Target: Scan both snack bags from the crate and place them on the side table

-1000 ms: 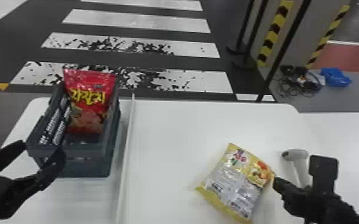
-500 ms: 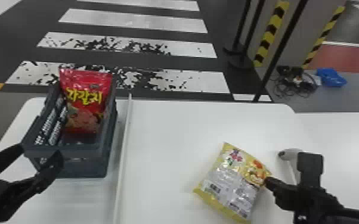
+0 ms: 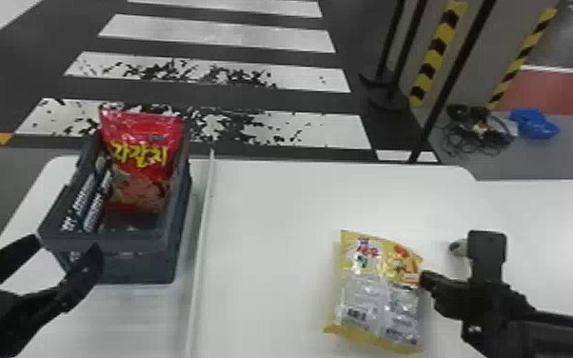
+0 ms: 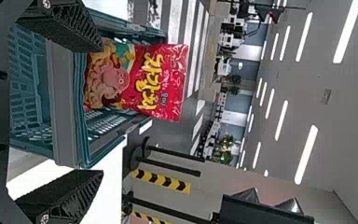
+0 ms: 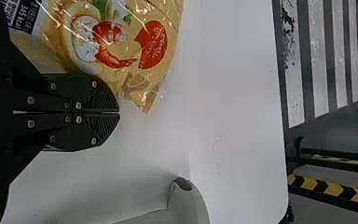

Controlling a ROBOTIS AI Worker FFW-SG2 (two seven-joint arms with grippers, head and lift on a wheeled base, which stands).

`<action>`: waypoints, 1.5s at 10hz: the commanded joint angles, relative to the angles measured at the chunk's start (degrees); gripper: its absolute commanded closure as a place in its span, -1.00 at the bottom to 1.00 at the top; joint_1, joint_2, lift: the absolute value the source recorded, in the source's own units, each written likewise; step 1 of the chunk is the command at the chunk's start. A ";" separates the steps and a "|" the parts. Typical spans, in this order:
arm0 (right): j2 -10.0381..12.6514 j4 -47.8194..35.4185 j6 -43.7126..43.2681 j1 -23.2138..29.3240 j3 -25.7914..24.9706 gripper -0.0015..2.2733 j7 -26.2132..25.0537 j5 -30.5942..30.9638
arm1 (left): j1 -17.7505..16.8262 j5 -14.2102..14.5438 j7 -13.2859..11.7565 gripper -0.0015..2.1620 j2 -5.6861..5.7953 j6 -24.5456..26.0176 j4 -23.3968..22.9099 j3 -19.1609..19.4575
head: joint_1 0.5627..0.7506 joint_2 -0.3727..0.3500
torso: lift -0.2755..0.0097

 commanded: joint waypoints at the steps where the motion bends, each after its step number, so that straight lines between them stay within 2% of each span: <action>1: -0.32 0.93 -0.07 -1.08 0.46 0.99 -0.05 0.13 | 0.00 -0.02 -0.02 -0.93 0.00 0.07 0.04 0.00 | 0.41 -0.30 | 0.26; 4: -0.32 2.43 -0.43 -2.67 1.52 0.99 -0.05 0.84 | 0.18 -0.02 -0.11 -0.93 0.00 0.07 0.04 0.00 | 0.41 -0.29 | 0.26; 15: -0.50 3.39 -1.30 -3.28 2.31 0.99 0.04 1.98 | 0.79 -0.02 -0.20 -0.93 0.26 -0.10 -0.14 -0.17 | 0.41 -0.29 | 0.26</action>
